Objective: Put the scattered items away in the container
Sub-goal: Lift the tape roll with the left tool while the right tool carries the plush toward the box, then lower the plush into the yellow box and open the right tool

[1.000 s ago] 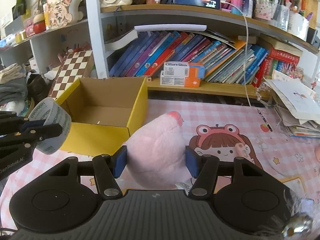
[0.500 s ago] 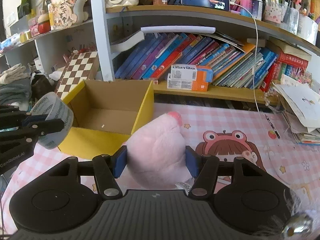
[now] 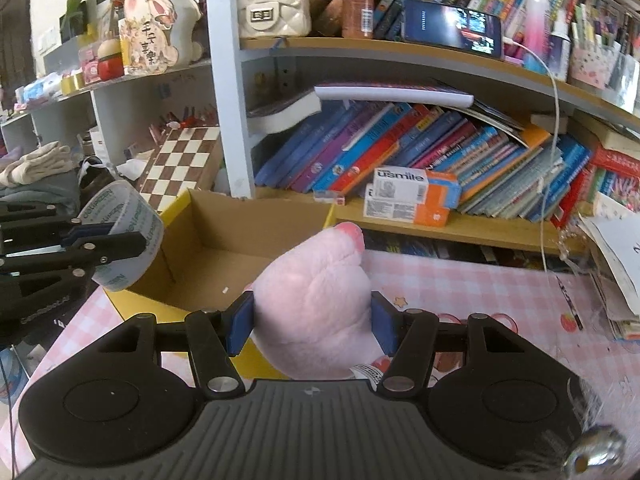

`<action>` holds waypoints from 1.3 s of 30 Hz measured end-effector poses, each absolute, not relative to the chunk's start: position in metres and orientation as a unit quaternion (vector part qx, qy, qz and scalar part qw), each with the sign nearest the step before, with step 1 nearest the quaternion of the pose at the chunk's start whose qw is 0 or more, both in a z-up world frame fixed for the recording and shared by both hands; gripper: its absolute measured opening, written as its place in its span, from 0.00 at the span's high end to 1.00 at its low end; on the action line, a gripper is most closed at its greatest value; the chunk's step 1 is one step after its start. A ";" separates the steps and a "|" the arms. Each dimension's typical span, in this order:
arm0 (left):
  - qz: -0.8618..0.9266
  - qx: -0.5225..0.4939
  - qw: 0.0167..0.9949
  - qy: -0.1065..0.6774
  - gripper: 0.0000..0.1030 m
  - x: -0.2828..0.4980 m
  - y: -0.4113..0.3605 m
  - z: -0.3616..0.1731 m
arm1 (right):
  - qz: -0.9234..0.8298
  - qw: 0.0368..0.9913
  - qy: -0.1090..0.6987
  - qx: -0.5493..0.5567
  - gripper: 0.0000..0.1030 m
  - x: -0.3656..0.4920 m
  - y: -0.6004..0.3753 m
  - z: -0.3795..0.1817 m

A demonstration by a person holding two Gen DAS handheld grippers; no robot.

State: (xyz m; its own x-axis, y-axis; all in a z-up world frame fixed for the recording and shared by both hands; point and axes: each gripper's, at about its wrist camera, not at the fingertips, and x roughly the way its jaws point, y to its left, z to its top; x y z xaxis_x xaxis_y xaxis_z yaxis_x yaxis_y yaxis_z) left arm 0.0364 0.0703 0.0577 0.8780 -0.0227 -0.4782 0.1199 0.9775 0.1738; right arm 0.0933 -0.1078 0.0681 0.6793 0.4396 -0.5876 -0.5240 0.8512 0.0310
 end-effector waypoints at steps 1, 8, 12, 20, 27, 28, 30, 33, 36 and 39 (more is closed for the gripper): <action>-0.036 0.099 0.964 0.245 0.93 0.039 0.072 0.057 | 0.266 0.913 0.301 -0.069 0.44 0.096 -0.106 0.068; -0.029 0.087 0.964 0.250 0.93 0.058 0.082 0.052 | 0.277 0.910 0.302 -0.061 0.44 0.116 -0.090 0.062; -0.026 0.085 0.963 0.255 0.92 0.067 0.084 0.045 | 0.288 0.907 0.301 -0.062 0.44 0.127 -0.077 0.059; -0.015 0.088 0.959 0.271 0.92 0.083 0.094 0.029 | 0.305 0.902 0.297 -0.078 0.44 0.143 -0.057 0.055; -0.007 0.083 0.954 0.288 0.92 0.094 0.103 0.017 | 0.317 0.891 0.315 -0.084 0.44 0.152 -0.044 0.040; -0.007 0.083 0.954 0.289 0.92 0.095 0.103 0.016 | 0.317 0.890 0.317 -0.084 0.44 0.153 -0.042 0.038; -0.007 0.083 0.953 0.293 0.92 0.098 0.104 0.014 | 0.319 0.887 0.321 -0.086 0.44 0.156 -0.040 0.034; -0.008 0.082 0.951 0.297 0.92 0.102 0.105 0.011 | 0.323 0.885 0.324 -0.089 0.44 0.159 -0.036 0.030; -0.011 0.083 0.950 0.301 0.92 0.105 0.104 0.009 | 0.327 0.884 0.319 -0.096 0.44 0.162 -0.032 0.027; -0.012 0.085 0.949 0.303 0.92 0.107 0.103 0.007 | 0.330 0.883 0.317 -0.101 0.44 0.165 -0.029 0.026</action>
